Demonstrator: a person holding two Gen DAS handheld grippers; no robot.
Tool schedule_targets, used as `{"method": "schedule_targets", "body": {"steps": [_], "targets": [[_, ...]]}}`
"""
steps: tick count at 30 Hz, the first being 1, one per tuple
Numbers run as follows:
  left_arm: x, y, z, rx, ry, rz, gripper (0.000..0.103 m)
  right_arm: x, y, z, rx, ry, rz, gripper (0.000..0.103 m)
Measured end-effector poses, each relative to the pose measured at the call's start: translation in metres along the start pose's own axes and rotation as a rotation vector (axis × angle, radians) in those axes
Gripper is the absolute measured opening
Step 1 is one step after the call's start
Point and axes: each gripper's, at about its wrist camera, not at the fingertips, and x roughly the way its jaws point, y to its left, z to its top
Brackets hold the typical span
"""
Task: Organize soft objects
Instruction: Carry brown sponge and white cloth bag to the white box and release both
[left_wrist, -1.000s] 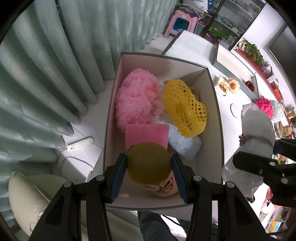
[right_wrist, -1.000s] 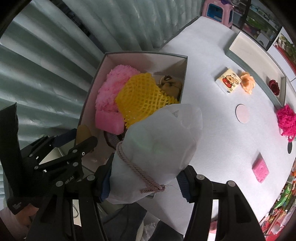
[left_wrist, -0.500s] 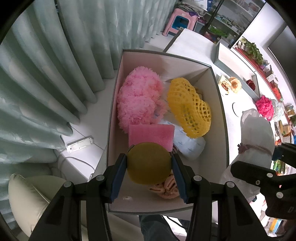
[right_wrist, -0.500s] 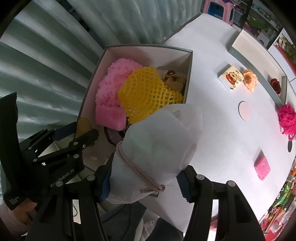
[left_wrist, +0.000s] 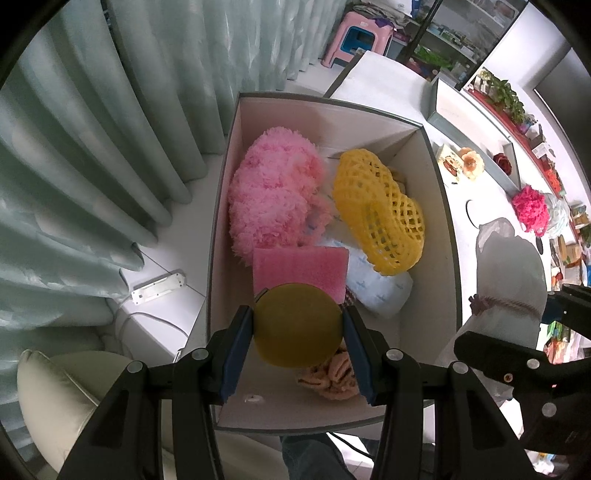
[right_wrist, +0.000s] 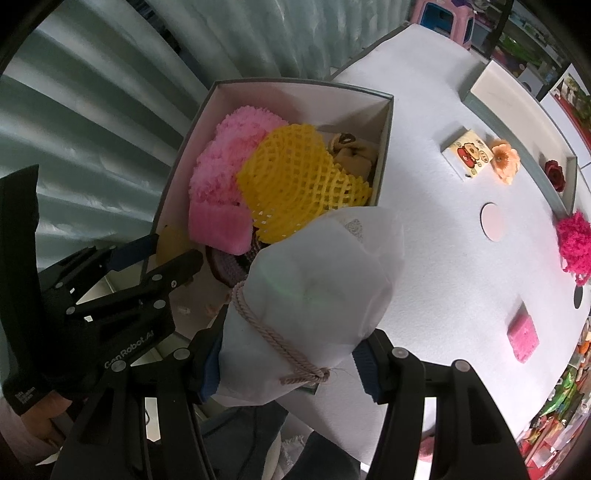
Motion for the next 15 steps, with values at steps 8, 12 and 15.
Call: {"method": "schedule_targets", "body": {"steps": [8,12,15], "targets": [[0.0046,-0.0007,0.0005,0.009,0.01,0.01,0.051,0.0046,0.0008,0.0011,-0.007,0.012,0.014,0.063],[0.0061,-0.0014,0.0014,0.007,0.013,0.015,0.051,0.0073,0.0014,0.0006,-0.011,0.016,0.017,0.063],[0.007,-0.0019,0.002,0.006,0.013,0.018,0.051,0.0099,0.0027,0.0006,-0.018,0.021,0.017,0.063]]}}
